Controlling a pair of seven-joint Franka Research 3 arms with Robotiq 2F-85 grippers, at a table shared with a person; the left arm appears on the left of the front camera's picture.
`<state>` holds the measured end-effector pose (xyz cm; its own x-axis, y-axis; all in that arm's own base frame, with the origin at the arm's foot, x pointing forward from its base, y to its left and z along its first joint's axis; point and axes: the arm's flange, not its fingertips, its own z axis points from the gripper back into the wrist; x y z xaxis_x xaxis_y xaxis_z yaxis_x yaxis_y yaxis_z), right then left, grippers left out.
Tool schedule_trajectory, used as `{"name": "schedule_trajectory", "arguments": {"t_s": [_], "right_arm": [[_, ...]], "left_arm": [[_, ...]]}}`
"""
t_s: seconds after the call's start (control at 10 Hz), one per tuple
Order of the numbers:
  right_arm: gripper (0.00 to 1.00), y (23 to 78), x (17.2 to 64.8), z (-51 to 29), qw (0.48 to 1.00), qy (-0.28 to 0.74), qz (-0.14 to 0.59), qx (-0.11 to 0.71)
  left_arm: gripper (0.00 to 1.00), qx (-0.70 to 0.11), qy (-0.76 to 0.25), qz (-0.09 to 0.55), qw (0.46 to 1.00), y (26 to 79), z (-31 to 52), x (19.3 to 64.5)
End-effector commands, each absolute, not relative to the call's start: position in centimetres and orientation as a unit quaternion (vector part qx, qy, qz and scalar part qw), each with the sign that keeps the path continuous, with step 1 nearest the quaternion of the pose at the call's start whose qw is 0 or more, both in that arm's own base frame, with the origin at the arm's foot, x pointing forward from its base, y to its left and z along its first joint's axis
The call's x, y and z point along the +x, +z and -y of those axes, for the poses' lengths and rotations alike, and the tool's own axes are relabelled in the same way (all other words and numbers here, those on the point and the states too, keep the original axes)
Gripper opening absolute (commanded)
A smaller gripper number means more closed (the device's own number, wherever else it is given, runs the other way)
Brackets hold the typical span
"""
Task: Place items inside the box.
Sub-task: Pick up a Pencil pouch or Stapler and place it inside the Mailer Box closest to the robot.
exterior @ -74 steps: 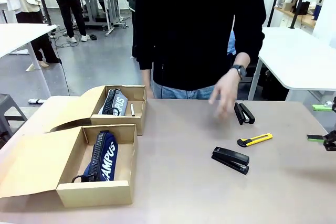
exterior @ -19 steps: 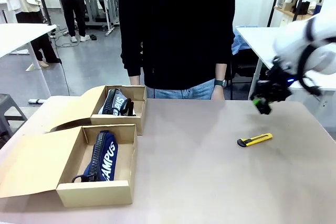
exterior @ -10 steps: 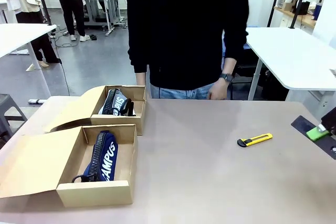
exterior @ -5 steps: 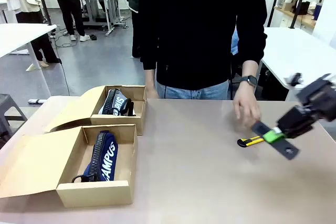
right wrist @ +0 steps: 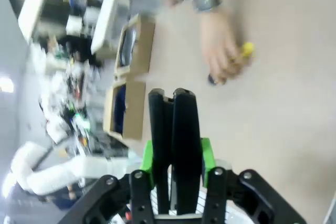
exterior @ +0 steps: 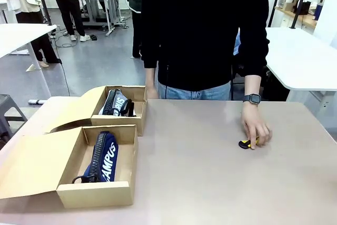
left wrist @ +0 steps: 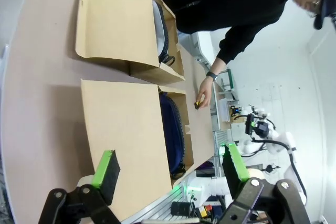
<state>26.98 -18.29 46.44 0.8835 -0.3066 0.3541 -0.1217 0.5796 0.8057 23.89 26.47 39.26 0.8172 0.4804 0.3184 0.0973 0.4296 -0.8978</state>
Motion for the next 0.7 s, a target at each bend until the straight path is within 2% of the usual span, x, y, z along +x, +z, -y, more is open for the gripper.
{"name": "schedule_trajectory", "arguments": {"t_s": [0.0, 0.3, 0.6], "right_arm": [[0.41, 40.8, 21.2, 16.3, 0.842, -0.098, 0.266, 0.460], [0.41, 39.2, 21.9, 15.2, 0.841, -0.111, 0.249, 0.467], [0.41, 43.1, 23.7, 9.9, 0.859, -0.078, 0.236, 0.447]], "left_arm": [[1.00, -0.526, 0.113, 0.292, 0.791, 39.3, -26.4, 24.0], [1.00, -0.526, 0.113, 0.292, 0.791, 39.3, -26.4, 24.0], [1.00, -0.526, 0.113, 0.292, 0.791, 39.3, -26.4, 24.0]]}}
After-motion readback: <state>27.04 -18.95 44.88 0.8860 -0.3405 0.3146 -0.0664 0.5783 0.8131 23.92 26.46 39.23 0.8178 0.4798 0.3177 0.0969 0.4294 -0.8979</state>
